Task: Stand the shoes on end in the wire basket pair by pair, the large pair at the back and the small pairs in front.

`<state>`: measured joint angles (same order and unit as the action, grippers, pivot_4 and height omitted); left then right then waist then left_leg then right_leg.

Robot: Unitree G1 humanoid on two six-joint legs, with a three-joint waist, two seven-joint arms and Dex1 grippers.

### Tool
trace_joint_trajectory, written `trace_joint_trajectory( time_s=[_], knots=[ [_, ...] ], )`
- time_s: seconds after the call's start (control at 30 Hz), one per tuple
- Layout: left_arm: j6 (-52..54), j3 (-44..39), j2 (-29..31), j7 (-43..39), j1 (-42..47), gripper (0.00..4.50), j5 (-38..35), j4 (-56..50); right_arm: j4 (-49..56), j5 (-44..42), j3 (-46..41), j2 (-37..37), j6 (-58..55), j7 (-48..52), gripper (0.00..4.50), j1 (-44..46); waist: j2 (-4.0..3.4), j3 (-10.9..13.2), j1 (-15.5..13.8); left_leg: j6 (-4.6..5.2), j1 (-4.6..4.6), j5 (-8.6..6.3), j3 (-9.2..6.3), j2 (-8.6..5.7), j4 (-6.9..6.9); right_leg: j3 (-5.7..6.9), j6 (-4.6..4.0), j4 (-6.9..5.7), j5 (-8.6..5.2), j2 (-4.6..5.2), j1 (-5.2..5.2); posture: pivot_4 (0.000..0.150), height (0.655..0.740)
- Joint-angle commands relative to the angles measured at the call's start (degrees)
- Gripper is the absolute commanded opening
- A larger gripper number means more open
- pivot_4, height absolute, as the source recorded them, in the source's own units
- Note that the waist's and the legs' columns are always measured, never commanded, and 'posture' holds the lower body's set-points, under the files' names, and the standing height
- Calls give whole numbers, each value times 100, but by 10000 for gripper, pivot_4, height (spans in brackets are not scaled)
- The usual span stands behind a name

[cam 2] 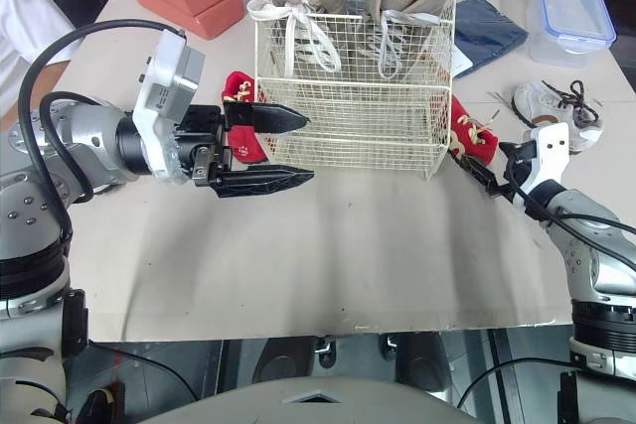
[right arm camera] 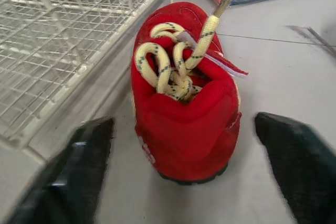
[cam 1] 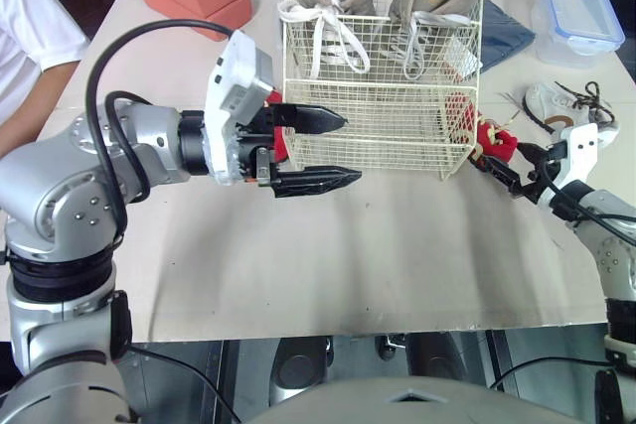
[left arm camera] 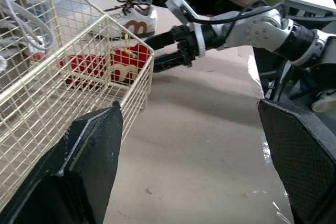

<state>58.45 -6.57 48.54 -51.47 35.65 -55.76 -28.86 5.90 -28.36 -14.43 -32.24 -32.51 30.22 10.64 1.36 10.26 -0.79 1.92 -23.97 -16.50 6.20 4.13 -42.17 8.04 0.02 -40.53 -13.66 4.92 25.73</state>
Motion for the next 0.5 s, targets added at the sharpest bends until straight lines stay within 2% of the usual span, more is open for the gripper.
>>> trace_joint_trajectory(
  time_s=[0.03, 0.1, 0.2, 0.5],
  knots=[
    [-23, -66, 90, 10, 120, 45000, -150, -195, -13, 15, -90, -41, 32, 32, 23097, 101, 0, 0, 0, 0, 0, 0, 0, 0, 0, 0, 0, 0, 0, 0, 0, 1500, 6860],
    [-27, -61, 92, 21, 121, 45000, -177, -197, -24, 36, -88, -41, 63, 47, 12792, 107, 0, 0, 0, 0, 0, 0, 0, 0, 0, 0, 0, 1, 0, 0, 0, 1500, 6860],
    [-54, -17, 106, 1, 106, 45000, -169, -210, -27, 82, -115, -16, 211, 59, 269, 86, -2, 1, -1, 0, 0, 0, 0, 0, 1, 0, 0, 1, 0, 0, 0, 1500, 6860],
    [-227, 23, 91, -85, 160, 45000, -48, -107, 151, -57, -973, 240, 1425, -287, 269, 386, -12, 7, -1, 0, -1, 0, 1, -1, 2, 0, 0, 3, 0, 1, 0, 1500, 6860]
  ],
)
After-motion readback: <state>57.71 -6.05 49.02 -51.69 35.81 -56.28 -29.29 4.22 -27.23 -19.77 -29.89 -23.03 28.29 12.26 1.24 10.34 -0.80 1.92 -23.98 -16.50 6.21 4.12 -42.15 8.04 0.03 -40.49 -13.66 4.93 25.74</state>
